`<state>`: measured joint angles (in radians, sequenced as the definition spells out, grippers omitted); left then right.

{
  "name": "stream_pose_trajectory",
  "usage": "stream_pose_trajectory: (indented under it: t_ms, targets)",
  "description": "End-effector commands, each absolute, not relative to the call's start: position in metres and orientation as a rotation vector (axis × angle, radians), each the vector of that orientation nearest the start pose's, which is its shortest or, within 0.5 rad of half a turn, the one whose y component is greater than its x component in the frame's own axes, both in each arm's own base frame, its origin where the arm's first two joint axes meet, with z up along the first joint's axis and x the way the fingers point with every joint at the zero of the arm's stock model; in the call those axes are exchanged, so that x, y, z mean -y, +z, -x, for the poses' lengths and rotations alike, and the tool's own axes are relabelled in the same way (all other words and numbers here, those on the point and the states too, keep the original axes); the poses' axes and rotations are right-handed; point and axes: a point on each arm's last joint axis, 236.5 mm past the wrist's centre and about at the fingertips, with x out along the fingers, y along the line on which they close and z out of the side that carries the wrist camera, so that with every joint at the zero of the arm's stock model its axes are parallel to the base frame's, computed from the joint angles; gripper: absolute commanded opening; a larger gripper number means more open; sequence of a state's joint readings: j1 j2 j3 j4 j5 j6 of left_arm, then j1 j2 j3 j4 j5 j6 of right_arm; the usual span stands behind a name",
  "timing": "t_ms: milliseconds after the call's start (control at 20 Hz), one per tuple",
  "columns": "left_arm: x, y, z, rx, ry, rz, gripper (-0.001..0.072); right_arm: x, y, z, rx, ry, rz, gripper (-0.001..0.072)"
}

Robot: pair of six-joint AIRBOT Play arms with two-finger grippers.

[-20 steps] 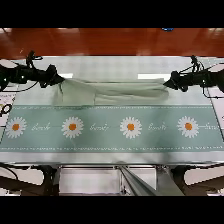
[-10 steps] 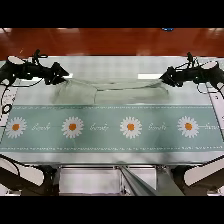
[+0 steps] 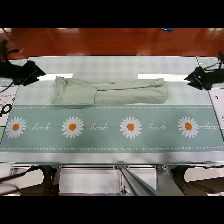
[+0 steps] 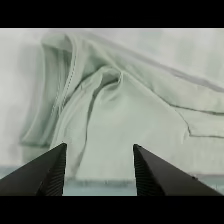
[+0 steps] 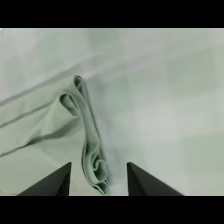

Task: Fold the shirts.

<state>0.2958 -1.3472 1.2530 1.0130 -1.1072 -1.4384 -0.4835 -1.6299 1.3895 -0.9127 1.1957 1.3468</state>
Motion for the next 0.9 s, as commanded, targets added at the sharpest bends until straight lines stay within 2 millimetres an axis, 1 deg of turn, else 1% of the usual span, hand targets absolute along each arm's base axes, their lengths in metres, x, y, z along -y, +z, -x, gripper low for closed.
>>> stream_pose_trajectory:
  t_ms: [0,50,100,200,250,350,500,650,850]
  targets:
    - [0.02,0.06,-0.377,-0.961,-0.163,0.516,0.0508,0.105,-0.036,-0.414,-1.207,0.008,-0.803,0.0407]
    - [0.033,0.05,-0.36,-0.96,-0.171,0.513,0.0508,0.099,-0.045,-0.414,-1.208,0.018,-0.832,0.0417]
    - [0.04,0.042,-0.348,-0.954,-0.168,0.52,0.0508,0.088,-0.054,-0.416,-1.22,0.056,-0.854,0.0416]
    - [0.049,0.029,-0.334,-0.982,-0.151,0.567,0.0508,0.07,-0.073,-0.421,-1.261,0.091,-0.885,0.0417]
    - [0.053,0.025,-0.329,-1.005,-0.162,0.569,0.0508,0.062,-0.081,-0.427,-1.269,0.106,-0.907,0.0417]
    - [0.06,0.025,-0.328,-1.015,-0.176,0.589,0.0508,0.044,-0.087,-0.443,-1.259,0.16,-0.963,0.0417]
    - [0.066,0.03,-0.33,-1.003,-0.192,0.633,0.0508,0.02,-0.09,-0.468,-1.235,0.226,-1.031,0.0417]
    - [0.066,0.03,-0.331,-1.006,-0.187,0.642,0.0508,-0.01,-0.098,-0.483,-1.27,0.281,-1.029,0.0417]
    - [0.066,0.03,-0.33,-1.008,-0.183,0.651,0.0508,-0.041,-0.103,-0.507,-1.265,0.317,-1.027,0.0416]
